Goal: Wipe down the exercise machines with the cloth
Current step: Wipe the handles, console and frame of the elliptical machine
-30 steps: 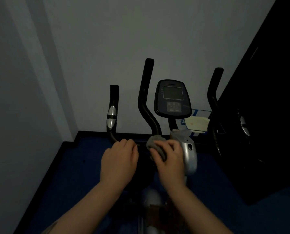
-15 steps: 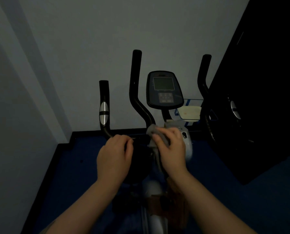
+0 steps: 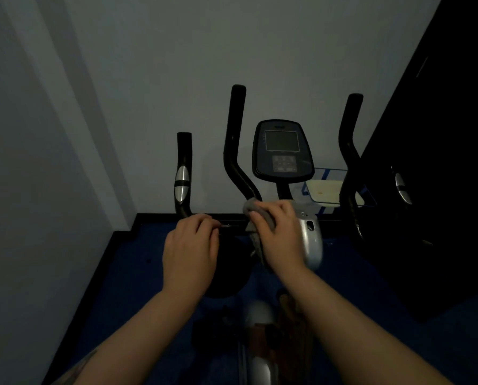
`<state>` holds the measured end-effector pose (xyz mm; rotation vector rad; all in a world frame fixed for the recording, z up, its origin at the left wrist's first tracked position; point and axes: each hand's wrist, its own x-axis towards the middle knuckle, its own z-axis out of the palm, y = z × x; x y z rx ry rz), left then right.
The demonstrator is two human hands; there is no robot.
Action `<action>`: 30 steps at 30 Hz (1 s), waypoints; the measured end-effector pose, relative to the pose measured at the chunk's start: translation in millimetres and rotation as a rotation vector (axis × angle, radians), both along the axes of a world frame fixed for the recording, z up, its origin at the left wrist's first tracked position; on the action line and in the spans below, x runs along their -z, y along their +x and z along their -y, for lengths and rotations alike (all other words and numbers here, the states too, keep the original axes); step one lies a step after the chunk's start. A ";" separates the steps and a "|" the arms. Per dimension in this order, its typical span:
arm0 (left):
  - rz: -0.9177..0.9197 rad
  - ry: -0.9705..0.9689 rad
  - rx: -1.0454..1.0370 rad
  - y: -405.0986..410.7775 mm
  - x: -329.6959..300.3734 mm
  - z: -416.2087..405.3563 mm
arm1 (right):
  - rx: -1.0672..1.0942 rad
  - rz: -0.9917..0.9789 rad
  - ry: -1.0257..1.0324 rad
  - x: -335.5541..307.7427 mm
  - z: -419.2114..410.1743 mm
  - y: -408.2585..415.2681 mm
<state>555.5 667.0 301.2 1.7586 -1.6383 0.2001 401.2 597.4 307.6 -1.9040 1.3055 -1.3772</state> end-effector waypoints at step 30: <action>-0.098 0.156 0.184 5.7 -21.2 27.7 | 0.056 -0.230 -0.166 -1.4 21.8 17.6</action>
